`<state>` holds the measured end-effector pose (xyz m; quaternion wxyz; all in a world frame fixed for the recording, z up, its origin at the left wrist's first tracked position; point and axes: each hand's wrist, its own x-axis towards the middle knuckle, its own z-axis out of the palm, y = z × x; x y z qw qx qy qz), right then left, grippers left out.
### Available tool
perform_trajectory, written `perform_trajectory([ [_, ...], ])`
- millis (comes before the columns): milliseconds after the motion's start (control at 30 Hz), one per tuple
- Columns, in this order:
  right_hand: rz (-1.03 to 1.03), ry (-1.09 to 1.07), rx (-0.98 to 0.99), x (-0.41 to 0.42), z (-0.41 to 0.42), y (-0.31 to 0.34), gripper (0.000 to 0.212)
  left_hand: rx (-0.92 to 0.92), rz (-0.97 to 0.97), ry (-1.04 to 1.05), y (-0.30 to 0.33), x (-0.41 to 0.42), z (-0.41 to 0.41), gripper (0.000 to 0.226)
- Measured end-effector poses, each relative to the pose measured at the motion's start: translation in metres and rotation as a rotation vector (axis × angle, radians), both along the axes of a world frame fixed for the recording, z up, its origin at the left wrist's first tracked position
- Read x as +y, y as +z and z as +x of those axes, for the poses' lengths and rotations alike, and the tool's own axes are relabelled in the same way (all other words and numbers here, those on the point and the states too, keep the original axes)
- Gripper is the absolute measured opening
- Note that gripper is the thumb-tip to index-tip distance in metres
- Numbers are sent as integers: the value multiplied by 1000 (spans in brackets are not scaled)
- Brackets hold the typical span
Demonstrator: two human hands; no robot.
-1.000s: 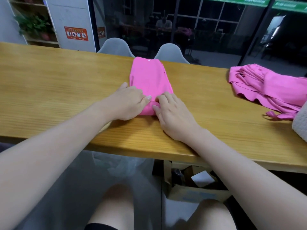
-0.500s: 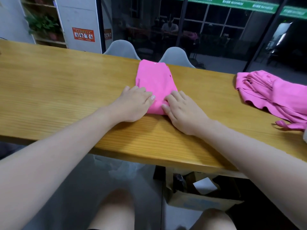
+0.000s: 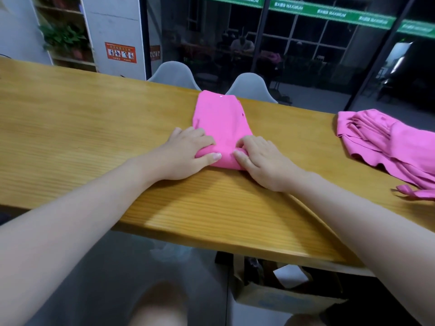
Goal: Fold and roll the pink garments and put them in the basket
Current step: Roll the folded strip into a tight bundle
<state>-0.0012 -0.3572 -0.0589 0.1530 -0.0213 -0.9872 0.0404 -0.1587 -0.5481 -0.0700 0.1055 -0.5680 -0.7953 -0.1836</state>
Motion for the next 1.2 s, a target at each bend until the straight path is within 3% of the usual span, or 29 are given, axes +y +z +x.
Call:
perform_trajectory([
  [100, 300, 15, 94, 5, 4, -5, 54, -193, -54, -29, 7, 7, -10, 51],
  [167, 351, 8, 89, 7, -1, -3, 56, -251, -119, -15, 13, 13, -18, 55],
  [233, 268, 17, 40, 12, -12, 0, 53, -100, -141, -19, 14, 16, -23, 58],
  [333, -76, 55, -86, 21, -25, 5, 42, 100, 20, -101, 1, 8, -27, 64],
  [467, -406, -32, -188, 26, -30, 13, 41, -19, 31, -127, 2, 12, -37, 55],
  [533, -377, -8, -86, 29, -31, 6, 37, -143, -6, -130, 7, 21, -43, 41],
  [633, -38, 82, 136, 36, -24, -8, 41, -305, -5, -114, 9, 31, -48, 46],
  [733, 144, 92, 150, 47, -19, -9, 51, -334, 6, -113, 6, 36, -54, 45],
  [833, 56, 100, 135, 53, -27, -13, 47, -171, 54, -118, -2, 31, -61, 45],
  [967, -359, 95, 12, 54, -46, -6, 39, 48, 97, -87, 0, 22, -66, 49],
  [1033, -426, 57, -37, 59, -53, -3, 43, 69, 65, -79, -1, 23, -66, 48],
  [1133, -394, 74, 32, 62, -54, -11, 40, -5, 56, -27, -2, 29, -67, 49],
  [1200, -195, 86, 149, 65, -47, -18, 42, -49, 65, 13, -4, 34, -69, 56],
])
